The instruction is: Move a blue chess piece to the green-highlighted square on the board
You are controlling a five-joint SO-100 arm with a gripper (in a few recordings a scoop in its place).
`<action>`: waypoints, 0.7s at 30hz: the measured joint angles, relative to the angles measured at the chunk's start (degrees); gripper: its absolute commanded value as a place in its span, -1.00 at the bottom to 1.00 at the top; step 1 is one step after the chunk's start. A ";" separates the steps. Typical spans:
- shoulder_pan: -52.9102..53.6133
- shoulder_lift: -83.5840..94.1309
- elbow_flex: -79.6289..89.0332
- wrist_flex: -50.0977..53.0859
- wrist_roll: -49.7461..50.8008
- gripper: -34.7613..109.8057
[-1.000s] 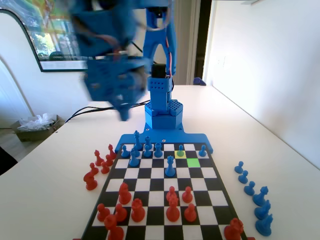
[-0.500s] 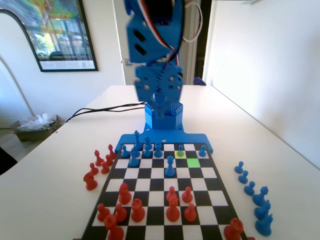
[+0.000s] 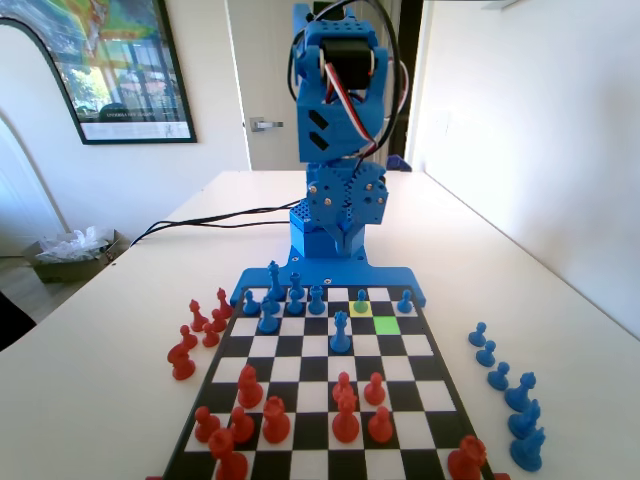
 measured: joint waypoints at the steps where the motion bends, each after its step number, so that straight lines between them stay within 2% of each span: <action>1: 0.09 0.00 0.00 -1.14 2.55 -0.51; 11: 3.16 0.00 -0.62 -9.32 29.53 -0.51; 16: 5.10 0.00 8.09 -19.86 36.39 -0.51; 21: 5.63 1.85 13.27 -22.76 40.61 -0.51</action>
